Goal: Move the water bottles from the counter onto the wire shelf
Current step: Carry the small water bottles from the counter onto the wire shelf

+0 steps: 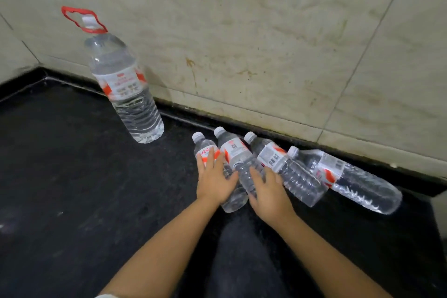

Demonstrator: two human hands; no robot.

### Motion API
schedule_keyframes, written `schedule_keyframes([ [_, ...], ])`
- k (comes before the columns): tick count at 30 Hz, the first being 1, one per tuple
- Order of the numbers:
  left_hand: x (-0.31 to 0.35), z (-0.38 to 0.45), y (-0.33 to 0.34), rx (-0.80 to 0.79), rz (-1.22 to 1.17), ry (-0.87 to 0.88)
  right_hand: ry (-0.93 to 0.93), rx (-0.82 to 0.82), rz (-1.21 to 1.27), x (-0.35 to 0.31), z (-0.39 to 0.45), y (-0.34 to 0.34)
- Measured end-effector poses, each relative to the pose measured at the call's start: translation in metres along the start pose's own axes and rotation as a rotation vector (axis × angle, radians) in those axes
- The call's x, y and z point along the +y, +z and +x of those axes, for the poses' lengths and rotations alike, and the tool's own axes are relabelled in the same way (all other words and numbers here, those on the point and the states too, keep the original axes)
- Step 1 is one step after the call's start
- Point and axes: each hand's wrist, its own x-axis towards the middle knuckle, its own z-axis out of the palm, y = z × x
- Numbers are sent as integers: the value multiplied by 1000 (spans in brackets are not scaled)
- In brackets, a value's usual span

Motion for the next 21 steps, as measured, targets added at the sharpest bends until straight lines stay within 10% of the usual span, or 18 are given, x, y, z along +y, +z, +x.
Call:
schedule_keyframes([
  [21,-102,-176,-59,-531,200,501,471,-179,45,-72,-228,-10],
])
